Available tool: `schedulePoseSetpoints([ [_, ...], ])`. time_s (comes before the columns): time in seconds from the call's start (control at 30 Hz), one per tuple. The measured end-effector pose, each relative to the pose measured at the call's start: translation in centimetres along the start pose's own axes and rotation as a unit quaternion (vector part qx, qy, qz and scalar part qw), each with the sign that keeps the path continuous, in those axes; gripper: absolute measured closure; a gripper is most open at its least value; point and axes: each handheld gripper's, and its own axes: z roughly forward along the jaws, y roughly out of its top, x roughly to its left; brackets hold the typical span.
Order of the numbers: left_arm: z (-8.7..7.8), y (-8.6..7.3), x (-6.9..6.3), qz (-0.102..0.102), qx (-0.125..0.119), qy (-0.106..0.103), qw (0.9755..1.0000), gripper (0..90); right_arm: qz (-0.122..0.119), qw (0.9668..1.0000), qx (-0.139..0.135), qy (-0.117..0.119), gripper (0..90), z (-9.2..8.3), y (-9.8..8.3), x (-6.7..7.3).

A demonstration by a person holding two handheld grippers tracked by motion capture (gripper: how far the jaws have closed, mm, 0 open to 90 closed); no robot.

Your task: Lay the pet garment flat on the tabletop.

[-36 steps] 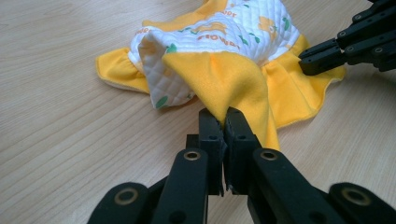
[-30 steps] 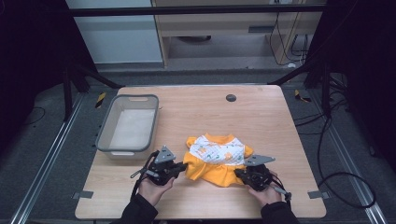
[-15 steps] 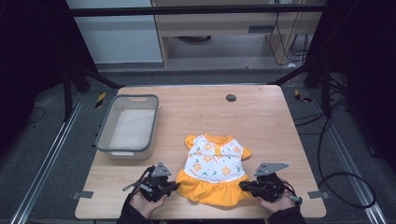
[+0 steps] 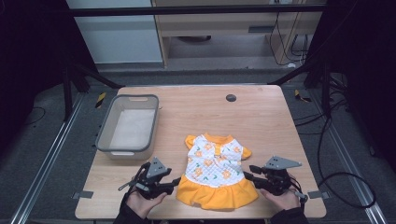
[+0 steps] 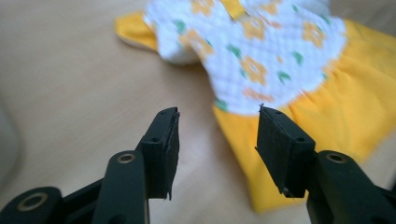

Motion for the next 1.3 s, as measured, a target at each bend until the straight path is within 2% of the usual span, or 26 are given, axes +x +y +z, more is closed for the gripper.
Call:
schedulePoseSetpoints([
  [0.07, 0.2, 1.1, 0.7, 0.001, -0.015, 0.018, 0.9997, 47.1, 0.005, 0.9999, -0.008, -0.006, 58.0, 0.0, 0.3, -0.3],
  [0.13, 0.7, 2.3, 1.6, 0.005, -0.035, 0.023, 0.9991, 46.5, 0.016, 0.9993, -0.028, -0.021, 56.1, 0.2, 1.0, -1.2],
  [0.27, 2.4, 4.7, 2.4, 0.016, -0.047, 0.047, 0.9976, 44.4, 0.037, 0.9972, -0.043, -0.049, 55.0, 0.9, 2.0, -2.9],
  [0.37, 3.8, 6.2, 3.0, 0.024, -0.049, 0.064, 0.9965, 44.6, 0.046, 0.9960, -0.035, -0.069, 57.7, 2.3, 2.7, -4.4],
  [0.43, 5.1, 7.2, 3.4, 0.025, -0.045, 0.068, 0.9963, 44.8, 0.047, 0.9956, -0.031, -0.075, 58.8, 2.7, 2.9, -4.7],
  [0.5, 6.3, 8.0, 4.0, 0.015, -0.043, 0.070, 0.9965, 45.5, 0.051, 0.9950, -0.022, -0.082, 60.3, 3.5, 3.1, -5.4],
  [0.53, 7.6, 8.6, 4.7, 0.005, -0.042, 0.072, 0.9965, 45.7, 0.052, 0.9946, -0.010, -0.089, 61.1, 4.3, 3.2, -5.8],
  [0.57, 7.6, 8.6, 4.7, 0.005, -0.042, 0.072, 0.9965, 46.0, 0.052, 0.9946, -0.010, -0.089, 61.1, 4.3, 3.2, -5.8],
  [0.6, 8.2, 8.8, 5.1, 0.006, -0.040, 0.078, 0.9962, 46.0, 0.050, 0.9946, -0.001, -0.091, 61.2, 4.8, 3.2, -6.0],
  [0.67, 9.5, 9.0, 6.0, 0.002, -0.023, 0.083, 0.9963, 47.6, 0.045, 0.9942, 0.014, -0.096, 61.7, 5.6, 3.0, -6.2],
  [0.7, 10.7, 8.9, 6.8, -0.006, -0.006, 0.086, 0.9962, 49.1, 0.042, 0.9942, 0.027, -0.096, 62.5, 6.2, 2.8, -6.3],
  [0.73, 10.7, 8.9, 6.8, -0.006, -0.006, 0.086, 0.9962, 50.2, 0.042, 0.9942, 0.027, -0.096, 62.5, 6.2, 2.8, -6.3],
  [0.87, 13.3, 7.9, 7.9, -0.015, 0.029, 0.086, 0.9958, 53.1, 0.041, 0.9933, 0.052, -0.095, 64.5, 6.8, 2.4, -6.2],
  [0.97, 13.9, 7.5, 8.0, -0.016, 0.032, 0.075, 0.9965, 55.4, 0.039, 0.9930, 0.059, -0.095, 65.9, 6.9, 2.3, -6.1],
  [1.0, 14.1, 7.3, 8.0, -0.010, 0.036, 0.076, 0.9964, 56.5, 0.036, 0.9923, 0.068, -0.097, 67.3, 7.0, 2.2, -6.1],
  [1.17, 14.7, 7.0, 7.8, -0.006, 0.040, 0.072, 0.9966, 60.1, 0.037, 0.9914, 0.077, -0.099, 72.3, 7.4, 2.0, -6.2],
  [1.23, 14.8, 6.9, 7.8, -0.008, 0.040, 0.071, 0.9967, 64.3, 0.039, 0.9913, 0.081, -0.097, 78.2, 7.6, 2.0, -6.1],
  [1.27, 14.8, 6.9, 7.8, -0.008, 0.040, 0.071, 0.9967, 65.9, 0.039, 0.9913, 0.081, -0.097, 78.2, 7.6, 2.0, -6.1],
  [1.3, 14.9, 6.7, 7.7, -0.012, 0.039, 0.068, 0.9968, 68.6, 0.040, 0.9913, 0.083, -0.094, 84.9, 7.6, 2.0, -6.0],
])
